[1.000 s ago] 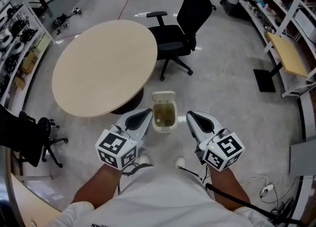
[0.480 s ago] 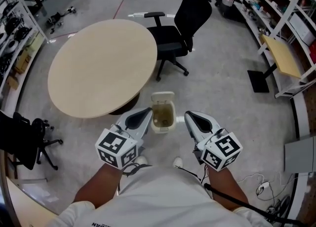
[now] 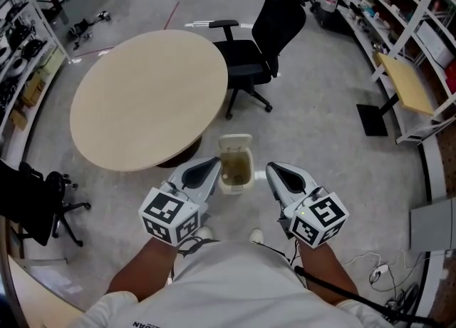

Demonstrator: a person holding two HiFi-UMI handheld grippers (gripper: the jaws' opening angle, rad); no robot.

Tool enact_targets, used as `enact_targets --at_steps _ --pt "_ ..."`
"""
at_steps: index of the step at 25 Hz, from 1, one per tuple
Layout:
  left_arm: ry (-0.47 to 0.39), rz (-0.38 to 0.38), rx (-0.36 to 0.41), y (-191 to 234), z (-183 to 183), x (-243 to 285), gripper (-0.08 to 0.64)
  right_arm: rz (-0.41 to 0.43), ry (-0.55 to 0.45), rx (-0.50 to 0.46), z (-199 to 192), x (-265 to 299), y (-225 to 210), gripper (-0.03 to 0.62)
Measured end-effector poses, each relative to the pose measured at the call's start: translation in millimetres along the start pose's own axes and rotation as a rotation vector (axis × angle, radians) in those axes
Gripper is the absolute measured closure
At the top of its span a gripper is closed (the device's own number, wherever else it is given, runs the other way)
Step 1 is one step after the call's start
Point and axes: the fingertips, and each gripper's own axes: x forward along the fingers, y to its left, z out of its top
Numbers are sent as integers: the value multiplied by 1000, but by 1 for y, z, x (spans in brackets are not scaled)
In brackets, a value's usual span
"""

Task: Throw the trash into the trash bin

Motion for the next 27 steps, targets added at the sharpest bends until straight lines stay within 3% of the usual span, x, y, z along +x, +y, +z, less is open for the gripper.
enact_targets --at_steps 27 --pt "11 -36 27 -2 -1 3 552 -16 0 -34 4 -2 2 591"
